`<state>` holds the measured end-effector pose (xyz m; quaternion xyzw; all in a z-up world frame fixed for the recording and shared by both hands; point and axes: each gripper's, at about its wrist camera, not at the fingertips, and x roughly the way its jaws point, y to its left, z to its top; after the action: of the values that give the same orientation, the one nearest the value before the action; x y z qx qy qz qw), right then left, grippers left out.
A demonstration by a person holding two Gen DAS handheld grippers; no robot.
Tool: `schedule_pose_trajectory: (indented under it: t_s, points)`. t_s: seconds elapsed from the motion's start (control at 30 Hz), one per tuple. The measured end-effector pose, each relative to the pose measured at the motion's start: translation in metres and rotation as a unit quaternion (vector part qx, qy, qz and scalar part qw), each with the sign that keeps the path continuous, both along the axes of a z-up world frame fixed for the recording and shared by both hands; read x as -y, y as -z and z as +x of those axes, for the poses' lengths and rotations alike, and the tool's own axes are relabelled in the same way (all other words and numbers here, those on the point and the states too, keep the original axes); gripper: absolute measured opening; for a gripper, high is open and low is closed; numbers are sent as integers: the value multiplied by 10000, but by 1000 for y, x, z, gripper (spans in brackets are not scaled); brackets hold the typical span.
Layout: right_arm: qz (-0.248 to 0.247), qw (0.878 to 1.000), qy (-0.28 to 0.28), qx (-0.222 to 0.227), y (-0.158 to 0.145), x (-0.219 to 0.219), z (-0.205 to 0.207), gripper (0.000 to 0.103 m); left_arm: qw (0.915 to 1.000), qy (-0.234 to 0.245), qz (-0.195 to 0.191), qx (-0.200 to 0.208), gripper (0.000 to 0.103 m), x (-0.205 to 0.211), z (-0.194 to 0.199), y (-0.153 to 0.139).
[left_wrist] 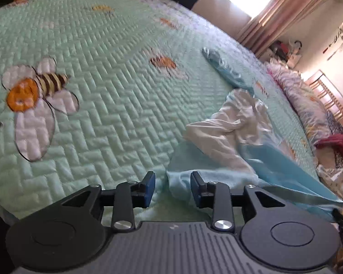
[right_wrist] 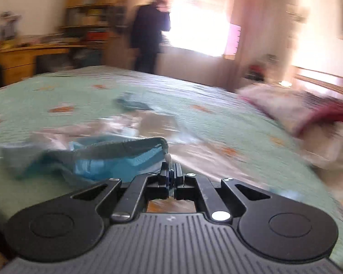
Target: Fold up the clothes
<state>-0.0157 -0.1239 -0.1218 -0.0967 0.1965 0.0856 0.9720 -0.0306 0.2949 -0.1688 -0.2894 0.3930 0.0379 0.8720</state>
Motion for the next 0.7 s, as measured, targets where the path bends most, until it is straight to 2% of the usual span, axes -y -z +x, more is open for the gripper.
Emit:
schedule_pose_trajectory:
  t_s: [0.13, 0.2, 0.27, 0.33, 0.4, 0.47, 0.5, 0.53, 0.57, 0.6, 0.67, 0.7]
  points:
    - [483, 9981, 322, -195, 9, 29, -3, 4, 9982, 584, 108, -10, 36, 30, 13, 3]
    - [599, 9972, 389, -228, 13, 28, 1, 4, 9940, 1047, 289, 145, 44, 51, 15, -2]
    - [682, 9967, 369, -231, 16, 23, 3, 4, 9843, 1584, 726, 275, 51, 77, 19, -6]
    - [780, 9961, 321, -251, 20, 23, 8, 5, 9696, 2014, 1373, 200, 62, 103, 26, 0]
    - [833, 9958, 290, -257, 21, 24, 12, 5, 9513, 2374, 1964, 93, 62, 126, 34, 9]
    - [848, 9956, 286, -275, 21, 21, 13, 5, 9409, 2457, 2329, -102, 61, 136, 42, 22]
    - [858, 9955, 284, -294, 22, 19, 14, 5, 9378, 2443, 2464, -100, 54, 137, 44, 24]
    - [862, 9953, 291, -331, 23, 20, 13, 5, 9345, 2429, 2599, -98, 29, 137, 47, 27]
    - [866, 9951, 296, -367, 24, 20, 12, 5, 9311, 2415, 2733, -96, 23, 138, 49, 29]
    - [871, 9950, 289, -404, 25, 20, 13, 6, 9324, 2304, 2783, -76, 12, 134, 51, 28]
    - [882, 9946, 270, -475, 26, 18, 15, 6, 9485, 1713, 2663, 80, 9, 111, 52, 11]
    - [891, 9946, 204, -493, 26, 14, 14, 7, 9521, 1313, 2746, 281, 9, 95, 47, -5]
